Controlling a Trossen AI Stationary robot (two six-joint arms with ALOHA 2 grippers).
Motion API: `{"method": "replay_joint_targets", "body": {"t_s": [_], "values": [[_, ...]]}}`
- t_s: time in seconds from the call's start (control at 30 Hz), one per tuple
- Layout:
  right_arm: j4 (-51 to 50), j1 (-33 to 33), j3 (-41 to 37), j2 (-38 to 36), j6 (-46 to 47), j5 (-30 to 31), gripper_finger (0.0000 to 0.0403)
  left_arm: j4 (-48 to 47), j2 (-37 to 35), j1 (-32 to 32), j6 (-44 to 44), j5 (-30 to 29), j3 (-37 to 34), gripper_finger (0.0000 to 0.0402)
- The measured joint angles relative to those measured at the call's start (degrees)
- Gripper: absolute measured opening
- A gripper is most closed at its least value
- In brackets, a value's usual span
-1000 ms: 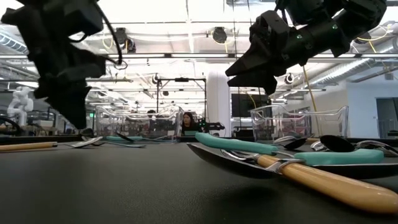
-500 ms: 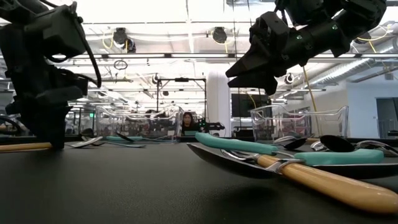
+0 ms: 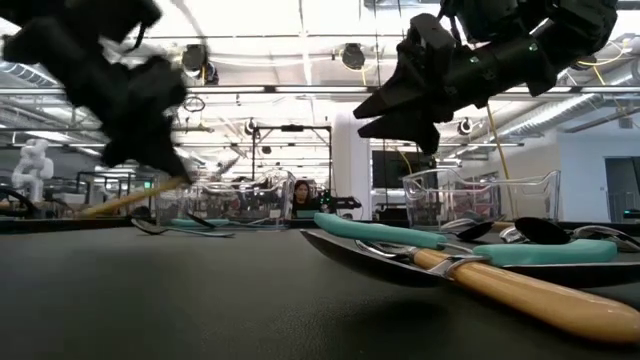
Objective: Sort silverware by color (type)
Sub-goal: Put the yellow spoon into the top left transparent bin
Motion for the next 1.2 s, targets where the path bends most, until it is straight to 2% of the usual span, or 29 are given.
{"method": "replay_joint_targets", "body": {"t_s": [0.07, 0.13, 0.33, 0.53, 0.73, 0.93, 1.07, 1.2], "values": [[4.8, 0.5, 0.0, 2.2, 0.0, -0.1, 0.0165, 9.6, 0.2, 0.1, 4.6, -4.3, 0.2, 0.0009], [9.0, 1.1, 0.0, 4.1, -0.1, -0.1, 0.0165, 18.4, 1.4, 0.6, 10.7, -6.2, 0.2, 0.0009], [18.5, 3.0, 2.7, 10.6, -6.5, 1.3, 0.0172, 40.9, 6.8, 1.2, 28.6, -4.5, 0.2, 0.0010], [20.7, 3.4, 7.6, 13.0, -10.4, 1.3, 0.0212, 58.4, 13.7, 1.3, 35.7, -1.6, 0.1, 0.0010], [18.0, 2.2, 11.5, 13.0, -12.4, 1.3, 0.0237, 67.7, 18.0, 1.8, 36.3, 0.3, 0.1, 0.0010], [12.7, 0.5, 13.6, 13.0, -12.9, -0.4, 0.0219, 72.8, 20.9, 2.8, 36.4, 4.4, 1.5, 0.0011], [11.8, 0.4, 14.0, 13.0, -12.9, -0.4, 0.0183, 72.7, 21.7, 3.1, 38.2, 5.7, 3.1, 0.0011], [11.3, 0.5, 14.0, 13.0, -12.8, -0.7, 0.0106, 71.5, 21.8, 3.1, 39.3, 6.3, 4.5, 0.0011]]}}
